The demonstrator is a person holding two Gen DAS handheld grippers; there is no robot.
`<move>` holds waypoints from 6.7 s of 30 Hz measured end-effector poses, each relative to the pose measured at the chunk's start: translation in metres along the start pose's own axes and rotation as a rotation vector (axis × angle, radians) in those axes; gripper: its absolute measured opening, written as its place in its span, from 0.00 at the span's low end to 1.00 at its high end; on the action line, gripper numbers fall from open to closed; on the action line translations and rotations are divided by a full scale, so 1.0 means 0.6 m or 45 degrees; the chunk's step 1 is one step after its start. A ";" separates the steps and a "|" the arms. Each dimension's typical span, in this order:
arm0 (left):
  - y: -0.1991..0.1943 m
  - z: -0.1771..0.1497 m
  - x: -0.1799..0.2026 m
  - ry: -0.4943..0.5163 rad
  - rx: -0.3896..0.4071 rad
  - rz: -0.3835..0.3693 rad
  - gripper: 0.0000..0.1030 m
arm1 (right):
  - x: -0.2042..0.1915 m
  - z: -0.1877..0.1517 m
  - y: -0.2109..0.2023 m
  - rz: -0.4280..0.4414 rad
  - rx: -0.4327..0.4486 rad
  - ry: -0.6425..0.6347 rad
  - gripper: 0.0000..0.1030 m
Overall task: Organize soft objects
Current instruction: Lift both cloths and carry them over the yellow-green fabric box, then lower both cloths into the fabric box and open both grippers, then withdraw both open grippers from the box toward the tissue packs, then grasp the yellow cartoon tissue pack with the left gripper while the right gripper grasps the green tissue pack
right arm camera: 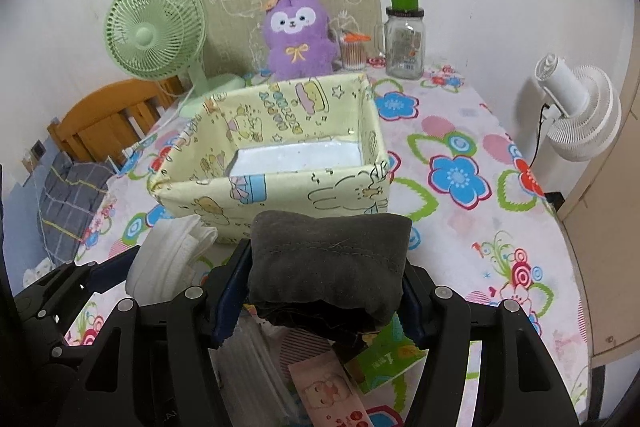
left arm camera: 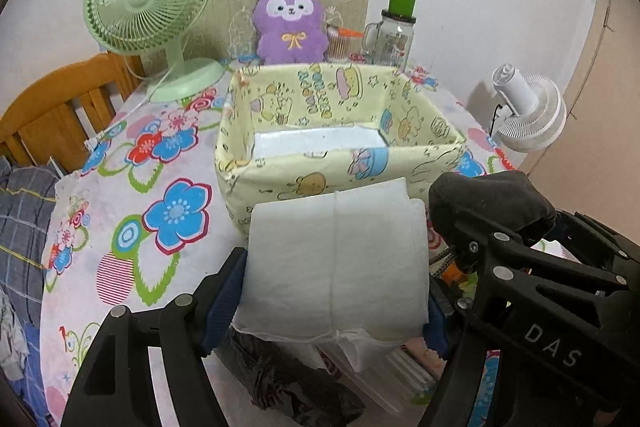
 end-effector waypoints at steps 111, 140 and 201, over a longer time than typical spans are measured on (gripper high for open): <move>0.085 0.129 -0.008 0.028 0.062 0.040 1.00 | -0.017 0.135 0.105 0.023 0.028 -0.115 0.89; -0.036 0.098 0.024 0.082 0.155 0.008 1.00 | -0.018 0.114 -0.033 -0.002 0.133 -0.144 0.89; -0.002 -0.095 0.056 0.159 -0.036 -0.084 0.99 | 0.025 -0.073 -0.050 -0.049 0.010 -0.198 0.89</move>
Point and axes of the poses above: each gripper's, at about its wrist camera, not at the fingertips, and y roughly the way its jaws point, x to its right, z to its top, the point moved 10 cm from there along y, roughly the way its jaws point, and after that the axes turned 15 degrees about x, right-handed, at the moved point
